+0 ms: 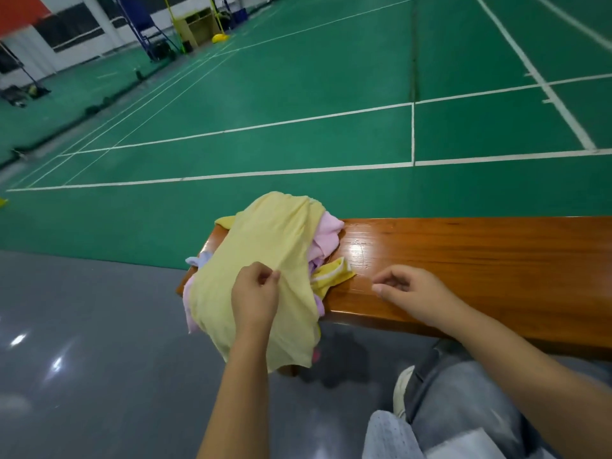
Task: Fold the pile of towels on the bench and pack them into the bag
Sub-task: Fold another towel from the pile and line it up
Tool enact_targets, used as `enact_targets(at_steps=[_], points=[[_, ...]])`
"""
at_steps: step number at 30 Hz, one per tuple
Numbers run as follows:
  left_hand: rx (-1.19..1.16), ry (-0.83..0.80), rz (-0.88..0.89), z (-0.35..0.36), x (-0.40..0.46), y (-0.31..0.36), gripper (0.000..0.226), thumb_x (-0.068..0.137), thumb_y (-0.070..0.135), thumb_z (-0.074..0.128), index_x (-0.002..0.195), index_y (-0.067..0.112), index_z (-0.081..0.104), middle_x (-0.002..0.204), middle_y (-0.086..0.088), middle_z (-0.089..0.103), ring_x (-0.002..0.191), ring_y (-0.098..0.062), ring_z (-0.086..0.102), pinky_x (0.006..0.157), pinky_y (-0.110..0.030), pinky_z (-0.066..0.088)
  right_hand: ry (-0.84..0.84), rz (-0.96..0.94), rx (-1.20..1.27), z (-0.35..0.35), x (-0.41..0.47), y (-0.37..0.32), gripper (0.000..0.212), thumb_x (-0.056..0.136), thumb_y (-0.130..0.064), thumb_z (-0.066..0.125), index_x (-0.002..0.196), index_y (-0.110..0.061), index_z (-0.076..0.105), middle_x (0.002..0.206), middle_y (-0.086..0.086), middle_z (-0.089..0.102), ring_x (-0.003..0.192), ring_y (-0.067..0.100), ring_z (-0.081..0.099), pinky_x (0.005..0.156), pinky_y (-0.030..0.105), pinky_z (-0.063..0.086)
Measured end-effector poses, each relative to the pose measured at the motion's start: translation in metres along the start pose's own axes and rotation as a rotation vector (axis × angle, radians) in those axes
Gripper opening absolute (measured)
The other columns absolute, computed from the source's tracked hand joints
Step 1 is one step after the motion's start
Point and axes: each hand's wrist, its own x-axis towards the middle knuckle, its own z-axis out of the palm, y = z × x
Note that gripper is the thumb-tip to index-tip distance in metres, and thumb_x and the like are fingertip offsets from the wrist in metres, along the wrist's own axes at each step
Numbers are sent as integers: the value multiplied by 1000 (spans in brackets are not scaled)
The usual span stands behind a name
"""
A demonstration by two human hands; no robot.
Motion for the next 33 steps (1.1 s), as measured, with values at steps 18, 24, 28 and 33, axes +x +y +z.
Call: enact_targets(at_steps=[18, 24, 28, 33], points=[[-837, -380, 319, -3, -72, 157, 14, 90, 5, 61, 80, 15, 59, 77, 0, 64, 78, -18, 65, 75, -35, 59, 62, -57, 449, -35, -21, -26, 21, 93, -9, 56, 104, -26, 64, 97, -6, 71, 89, 6, 66, 79, 23, 54], [-793, -484, 400, 36, -91, 194, 15, 90, 8, 64, 79, 17, 59, 82, 0, 64, 79, -12, 64, 76, -27, 57, 478, 74, 561, -105, -46, -9, 19, 94, -29, 56, 98, -14, 67, 97, 15, 68, 89, 30, 61, 81, 45, 49], [-325, -617, 459, 94, -94, 194, 11, 95, 23, 58, 86, 20, 63, 94, -1, 67, 90, -16, 64, 84, -36, 54, 780, 140, 588, -154, -60, 4, 15, 93, -25, 59, 83, -16, 65, 84, 5, 66, 80, 19, 60, 73, 34, 48], [249, -510, 638, 156, -79, 140, 34, 98, 37, 47, 128, 21, 56, 132, 2, 54, 122, -17, 48, 104, -36, 39, 988, 164, 584, -189, -72, 19, 19, 91, -26, 62, 73, -18, 64, 79, 1, 66, 78, 19, 59, 77, 37, 49]])
